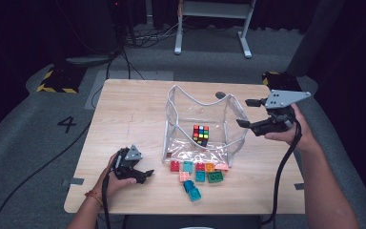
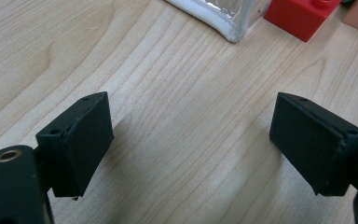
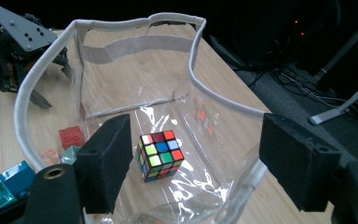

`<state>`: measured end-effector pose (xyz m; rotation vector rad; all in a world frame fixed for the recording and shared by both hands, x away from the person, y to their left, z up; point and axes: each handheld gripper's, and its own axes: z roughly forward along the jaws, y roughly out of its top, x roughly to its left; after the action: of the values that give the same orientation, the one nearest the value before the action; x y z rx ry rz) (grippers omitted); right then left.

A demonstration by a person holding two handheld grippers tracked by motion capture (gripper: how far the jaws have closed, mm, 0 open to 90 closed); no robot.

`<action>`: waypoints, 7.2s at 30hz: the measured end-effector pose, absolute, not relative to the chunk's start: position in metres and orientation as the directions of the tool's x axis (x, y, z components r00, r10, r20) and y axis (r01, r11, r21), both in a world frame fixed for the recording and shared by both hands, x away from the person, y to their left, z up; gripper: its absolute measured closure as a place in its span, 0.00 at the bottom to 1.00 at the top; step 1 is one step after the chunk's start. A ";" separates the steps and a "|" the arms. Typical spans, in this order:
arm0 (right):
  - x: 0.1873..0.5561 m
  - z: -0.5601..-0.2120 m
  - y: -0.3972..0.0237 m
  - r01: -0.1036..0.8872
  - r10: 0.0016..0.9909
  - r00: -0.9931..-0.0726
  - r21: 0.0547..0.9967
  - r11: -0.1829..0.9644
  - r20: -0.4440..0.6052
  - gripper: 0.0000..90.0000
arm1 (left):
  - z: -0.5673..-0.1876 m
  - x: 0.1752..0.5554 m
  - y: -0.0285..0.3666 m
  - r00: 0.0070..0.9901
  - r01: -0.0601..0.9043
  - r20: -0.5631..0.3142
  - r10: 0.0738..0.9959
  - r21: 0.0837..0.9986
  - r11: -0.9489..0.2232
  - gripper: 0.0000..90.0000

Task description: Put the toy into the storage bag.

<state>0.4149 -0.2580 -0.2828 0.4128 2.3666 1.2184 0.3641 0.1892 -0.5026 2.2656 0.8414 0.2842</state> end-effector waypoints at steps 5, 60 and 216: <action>0.405 -0.285 -0.271 0.058 0.470 -0.845 0.831 0.553 -0.254 0.29 | -0.503 0.364 0.189 0.766 0.490 -0.033 0.642 0.676 -0.550 0.15; 0.335 -0.480 -0.276 0.279 0.422 -0.906 0.780 0.560 0.021 0.37 | -0.502 0.363 0.189 0.765 0.484 -0.023 0.644 0.679 -0.552 0.16; 0.457 -0.310 -0.198 0.056 0.346 -0.912 0.768 0.639 -0.222 0.75 | -0.502 0.363 0.190 0.766 0.484 -0.023 0.642 0.678 -0.553 0.16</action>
<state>0.4568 -0.1979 -0.3097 0.3202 2.5119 1.1597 0.3629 0.1897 -0.5024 2.2674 0.8367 0.2969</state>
